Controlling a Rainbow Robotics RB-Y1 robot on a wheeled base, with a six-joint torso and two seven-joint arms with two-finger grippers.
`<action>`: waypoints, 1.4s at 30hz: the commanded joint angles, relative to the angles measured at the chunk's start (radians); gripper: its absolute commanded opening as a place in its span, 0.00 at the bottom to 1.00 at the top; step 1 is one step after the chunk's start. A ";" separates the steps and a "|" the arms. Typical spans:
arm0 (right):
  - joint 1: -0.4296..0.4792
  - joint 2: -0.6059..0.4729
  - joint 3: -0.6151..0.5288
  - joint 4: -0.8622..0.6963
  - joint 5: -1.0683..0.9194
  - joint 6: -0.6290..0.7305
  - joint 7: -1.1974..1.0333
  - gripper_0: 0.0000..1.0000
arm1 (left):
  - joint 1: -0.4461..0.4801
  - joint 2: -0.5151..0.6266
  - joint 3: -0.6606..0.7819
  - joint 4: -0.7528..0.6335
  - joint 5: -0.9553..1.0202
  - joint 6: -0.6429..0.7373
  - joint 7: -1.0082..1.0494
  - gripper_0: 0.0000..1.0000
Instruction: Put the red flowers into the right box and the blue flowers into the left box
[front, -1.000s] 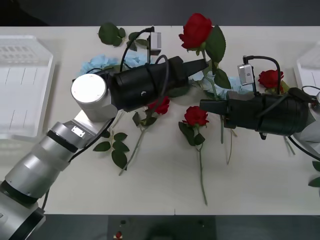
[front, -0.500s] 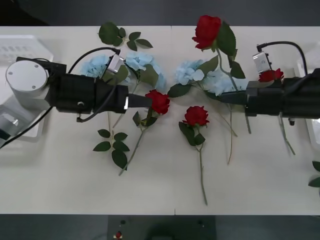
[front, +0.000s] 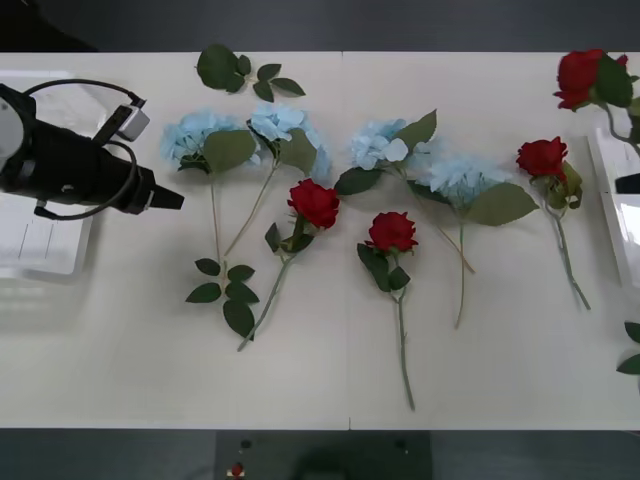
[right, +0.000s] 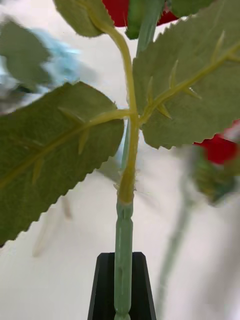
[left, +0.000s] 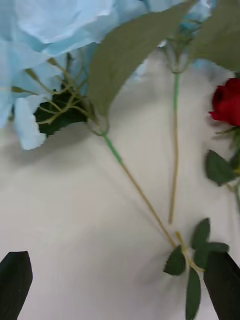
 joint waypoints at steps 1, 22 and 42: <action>-0.034 -0.002 -0.068 0.128 0.136 -0.021 -0.017 0.00 | -0.029 -0.095 0.002 -0.013 -0.194 -0.103 0.151 1.00; -0.062 0.202 -0.111 0.514 0.633 -0.410 -0.020 0.00 | -0.061 -0.239 -0.202 0.050 -0.659 -0.364 0.563 1.00; -0.064 0.159 -0.102 0.438 0.543 -0.277 0.006 0.99 | -0.116 -0.285 -0.227 0.208 -0.696 -0.491 0.567 0.64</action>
